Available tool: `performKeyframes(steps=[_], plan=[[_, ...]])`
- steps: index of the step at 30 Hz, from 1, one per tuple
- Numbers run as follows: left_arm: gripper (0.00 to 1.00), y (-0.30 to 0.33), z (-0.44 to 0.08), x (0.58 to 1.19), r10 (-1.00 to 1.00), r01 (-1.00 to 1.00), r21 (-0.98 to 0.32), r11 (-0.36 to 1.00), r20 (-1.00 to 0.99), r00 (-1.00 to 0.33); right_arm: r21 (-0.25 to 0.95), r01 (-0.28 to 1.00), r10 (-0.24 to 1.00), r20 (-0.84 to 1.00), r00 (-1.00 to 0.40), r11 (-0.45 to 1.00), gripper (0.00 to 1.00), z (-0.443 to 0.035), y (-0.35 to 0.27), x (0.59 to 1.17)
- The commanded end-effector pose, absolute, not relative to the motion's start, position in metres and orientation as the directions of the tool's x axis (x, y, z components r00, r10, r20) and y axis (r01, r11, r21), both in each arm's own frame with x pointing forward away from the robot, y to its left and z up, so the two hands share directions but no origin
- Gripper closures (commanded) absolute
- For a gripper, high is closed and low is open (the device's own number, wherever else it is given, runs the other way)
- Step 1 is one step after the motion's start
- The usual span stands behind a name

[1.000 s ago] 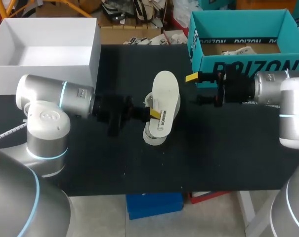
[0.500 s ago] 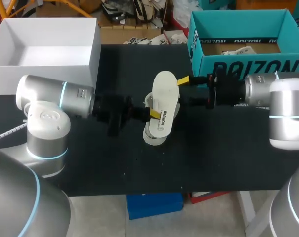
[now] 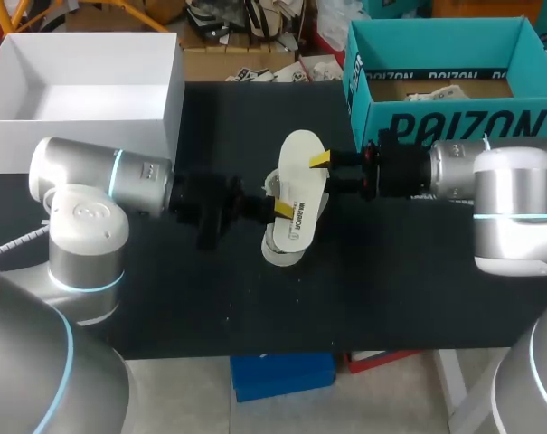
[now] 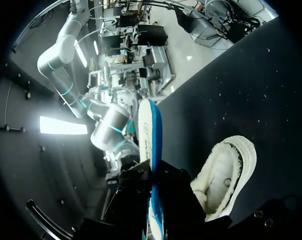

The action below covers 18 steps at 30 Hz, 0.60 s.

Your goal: Take the shoe out of the shoebox, open the shoe tongue, remove and reinsert the insole, then place the shoe into the shoebox

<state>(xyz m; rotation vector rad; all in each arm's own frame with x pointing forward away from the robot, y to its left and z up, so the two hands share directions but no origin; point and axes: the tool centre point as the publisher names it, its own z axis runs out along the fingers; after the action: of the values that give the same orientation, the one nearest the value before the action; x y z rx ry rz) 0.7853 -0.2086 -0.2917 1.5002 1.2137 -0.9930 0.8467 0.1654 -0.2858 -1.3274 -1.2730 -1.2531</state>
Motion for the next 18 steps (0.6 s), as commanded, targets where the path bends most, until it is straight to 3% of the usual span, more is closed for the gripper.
performKeyframes(steps=[1,8,10,11,18], plan=[[1.0,-0.21,-0.2924,0.7848,0.229,0.982,0.174,-0.072,-0.956,0.186,0.042,0.996,0.095,0.995,-0.034,-0.081,0.5,-0.2914,0.1699,0.8472],[1.0,-0.21,-0.2924,0.7848,0.229,0.982,0.174,-0.072,-0.956,0.186,0.034,0.996,0.093,0.995,-0.026,-0.083,0.55,-0.2946,0.1708,0.8458],[1.0,-0.21,-0.2924,0.7848,0.229,0.982,0.174,-0.072,-0.956,0.186,0.034,0.996,0.095,0.995,-0.026,-0.083,0.76,-0.2947,0.1708,0.8458],[1.0,-0.21,-0.2924,0.7848,0.229,0.982,0.174,-0.072,-0.956,0.186,0.035,0.996,0.099,0.995,-0.026,-0.085,1.0,-0.2947,0.1708,0.8458],[1.0,-0.21,-0.2924,0.7848,0.229,0.982,0.174,-0.072,-0.956,0.186,0.033,0.996,0.106,0.994,-0.025,-0.078,1.0,-0.2949,0.1712,0.8458]])
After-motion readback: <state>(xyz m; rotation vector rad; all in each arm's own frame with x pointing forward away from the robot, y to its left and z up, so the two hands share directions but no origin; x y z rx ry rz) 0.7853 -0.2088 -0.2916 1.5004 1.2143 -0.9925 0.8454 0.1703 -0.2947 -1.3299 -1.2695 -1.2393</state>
